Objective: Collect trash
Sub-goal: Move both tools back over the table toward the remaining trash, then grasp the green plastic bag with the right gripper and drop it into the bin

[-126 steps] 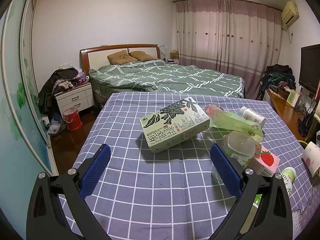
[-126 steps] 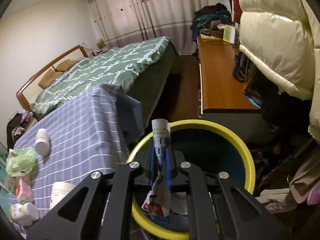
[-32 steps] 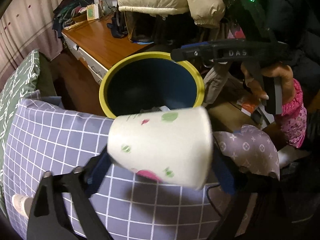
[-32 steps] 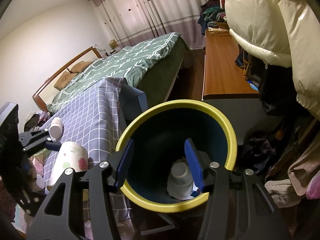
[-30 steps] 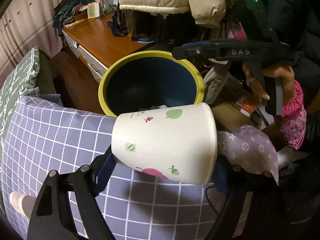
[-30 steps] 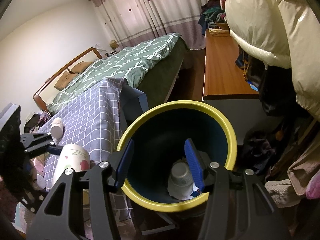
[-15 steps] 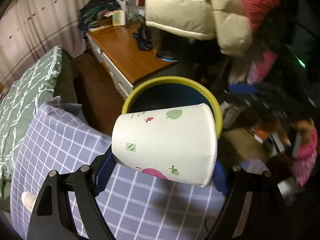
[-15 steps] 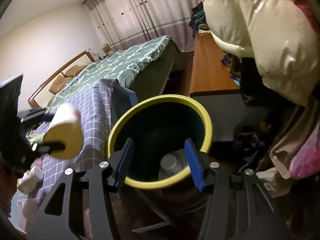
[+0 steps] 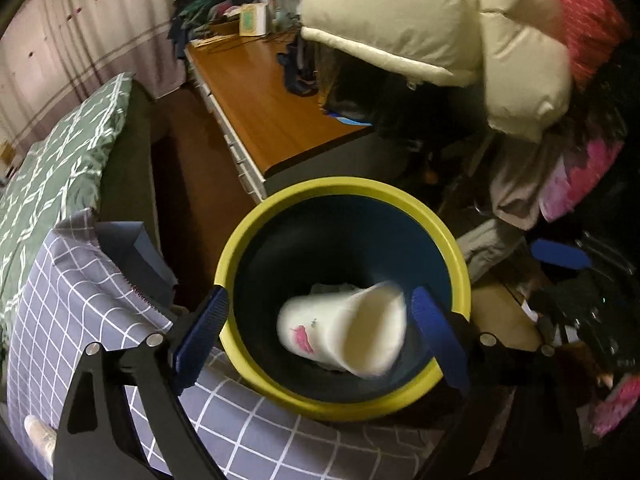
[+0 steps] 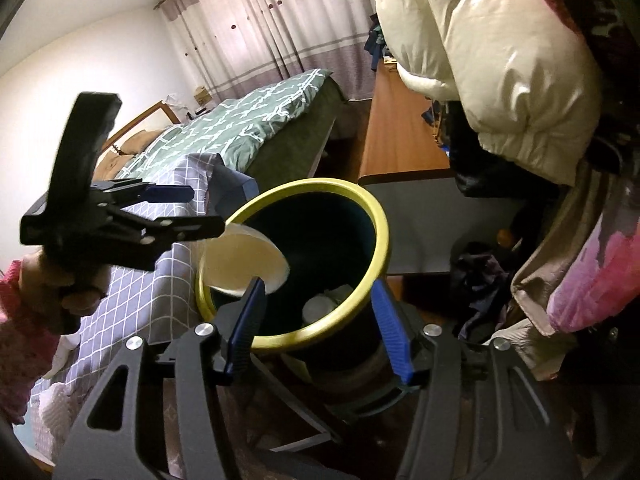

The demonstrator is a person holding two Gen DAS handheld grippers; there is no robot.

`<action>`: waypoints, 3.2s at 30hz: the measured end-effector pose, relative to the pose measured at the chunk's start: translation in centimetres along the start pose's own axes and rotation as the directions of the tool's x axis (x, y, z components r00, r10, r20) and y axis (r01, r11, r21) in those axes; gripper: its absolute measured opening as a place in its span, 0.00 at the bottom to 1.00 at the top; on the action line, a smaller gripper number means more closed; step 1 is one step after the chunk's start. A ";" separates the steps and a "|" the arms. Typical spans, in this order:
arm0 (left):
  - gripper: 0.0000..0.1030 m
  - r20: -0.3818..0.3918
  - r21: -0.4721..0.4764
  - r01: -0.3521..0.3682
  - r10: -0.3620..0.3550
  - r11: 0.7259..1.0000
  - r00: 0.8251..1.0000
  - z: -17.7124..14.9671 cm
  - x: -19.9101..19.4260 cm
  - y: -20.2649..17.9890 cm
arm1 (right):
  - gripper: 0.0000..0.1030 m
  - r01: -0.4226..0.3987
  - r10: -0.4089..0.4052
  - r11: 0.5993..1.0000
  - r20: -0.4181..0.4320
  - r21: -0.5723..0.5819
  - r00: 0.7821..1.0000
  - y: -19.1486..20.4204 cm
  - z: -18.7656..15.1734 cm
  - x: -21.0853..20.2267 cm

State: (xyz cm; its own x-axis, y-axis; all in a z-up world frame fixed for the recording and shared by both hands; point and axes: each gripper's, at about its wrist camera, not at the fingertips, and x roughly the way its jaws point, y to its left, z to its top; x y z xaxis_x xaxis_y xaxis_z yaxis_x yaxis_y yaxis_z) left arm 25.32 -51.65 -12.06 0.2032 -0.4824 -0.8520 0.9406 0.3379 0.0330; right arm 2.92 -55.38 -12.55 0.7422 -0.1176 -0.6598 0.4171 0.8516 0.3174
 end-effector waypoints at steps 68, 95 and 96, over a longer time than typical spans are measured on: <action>0.95 0.073 -0.880 -0.374 0.863 0.292 0.501 -44.5 -31.3 13.4 | 0.04 -0.360 0.239 0.577 -0.270 -0.733 0.933 44.9 -3.7 12.2; 0.95 0.106 -0.848 -0.408 0.863 0.338 0.494 -43.2 -31.3 11.9 | 0.04 -0.107 0.100 0.967 -0.041 -0.230 0.994 15.7 4.9 5.5; 0.95 0.107 -0.848 -0.408 0.862 0.339 0.495 -43.2 -31.3 11.9 | 0.04 -0.084 0.077 0.974 -0.044 -0.210 0.996 14.5 4.7 5.8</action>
State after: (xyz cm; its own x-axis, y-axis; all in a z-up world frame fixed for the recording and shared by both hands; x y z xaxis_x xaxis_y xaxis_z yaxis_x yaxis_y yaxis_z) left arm 18.40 2.33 -7.55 0.9407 -0.0339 -0.3375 0.0058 0.9965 -0.0839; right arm 15.75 -46.12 -8.52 0.7480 -0.0292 -0.6630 0.2333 0.9468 0.2216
